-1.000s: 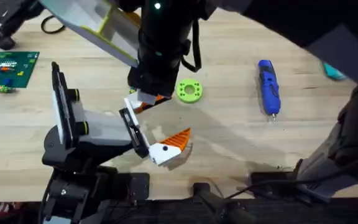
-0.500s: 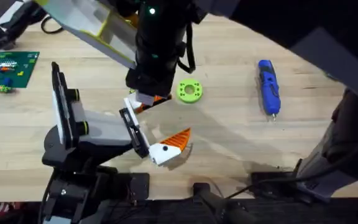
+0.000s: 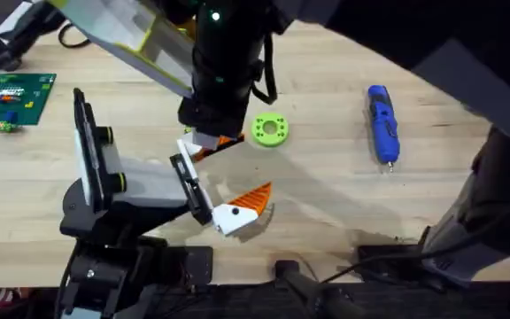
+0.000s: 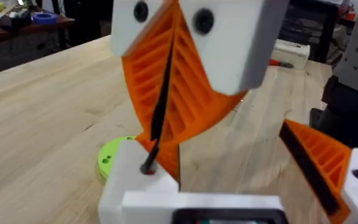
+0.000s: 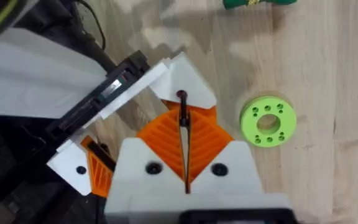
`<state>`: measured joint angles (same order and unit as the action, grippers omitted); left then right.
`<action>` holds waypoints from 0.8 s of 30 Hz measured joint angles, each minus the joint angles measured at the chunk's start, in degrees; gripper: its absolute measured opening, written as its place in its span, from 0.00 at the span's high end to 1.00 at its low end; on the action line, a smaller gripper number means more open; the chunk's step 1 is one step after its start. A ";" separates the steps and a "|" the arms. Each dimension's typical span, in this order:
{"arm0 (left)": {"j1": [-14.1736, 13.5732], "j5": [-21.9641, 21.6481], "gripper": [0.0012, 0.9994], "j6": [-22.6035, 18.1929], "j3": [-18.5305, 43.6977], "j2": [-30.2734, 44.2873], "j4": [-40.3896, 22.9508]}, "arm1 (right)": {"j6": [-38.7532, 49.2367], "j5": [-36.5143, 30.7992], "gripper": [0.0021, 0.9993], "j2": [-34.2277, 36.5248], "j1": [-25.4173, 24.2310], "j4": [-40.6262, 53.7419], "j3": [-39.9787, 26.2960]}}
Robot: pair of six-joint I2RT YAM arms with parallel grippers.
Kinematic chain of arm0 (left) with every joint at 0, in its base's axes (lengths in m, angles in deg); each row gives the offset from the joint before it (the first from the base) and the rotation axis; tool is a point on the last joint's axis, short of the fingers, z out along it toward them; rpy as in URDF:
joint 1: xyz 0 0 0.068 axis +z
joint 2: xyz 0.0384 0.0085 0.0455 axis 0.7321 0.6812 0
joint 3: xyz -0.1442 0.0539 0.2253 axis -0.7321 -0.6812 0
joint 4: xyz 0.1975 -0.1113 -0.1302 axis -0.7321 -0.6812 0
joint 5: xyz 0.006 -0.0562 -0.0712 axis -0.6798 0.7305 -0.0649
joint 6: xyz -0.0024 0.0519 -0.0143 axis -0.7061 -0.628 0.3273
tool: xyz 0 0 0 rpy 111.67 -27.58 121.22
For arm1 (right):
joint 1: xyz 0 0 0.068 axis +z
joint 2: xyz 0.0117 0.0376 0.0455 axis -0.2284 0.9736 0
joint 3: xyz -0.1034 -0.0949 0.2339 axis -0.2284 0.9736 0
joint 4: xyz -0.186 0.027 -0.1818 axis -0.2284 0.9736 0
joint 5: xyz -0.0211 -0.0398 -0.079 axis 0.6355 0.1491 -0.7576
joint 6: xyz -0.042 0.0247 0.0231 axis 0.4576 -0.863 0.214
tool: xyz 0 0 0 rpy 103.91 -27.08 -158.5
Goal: Pick up the gripper from the table and insert it into the empty holder that is missing its gripper. Then pick up a screw, insert it into the mounting hole, and use the screwdriver to tighten it. Finally, clean up the table by picking up the vegetable and placing it into the bucket.
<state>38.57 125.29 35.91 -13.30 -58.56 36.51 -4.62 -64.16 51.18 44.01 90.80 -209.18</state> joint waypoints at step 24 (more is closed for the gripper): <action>0.00 -0.26 0.01 0.83 0.00 0.00 0.02 | 0.00 0.00 1.00 1.24 0.00 -0.74 0.00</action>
<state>38.57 125.02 36.74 -13.30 -58.56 36.53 -4.62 -64.16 52.42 44.01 90.06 -209.18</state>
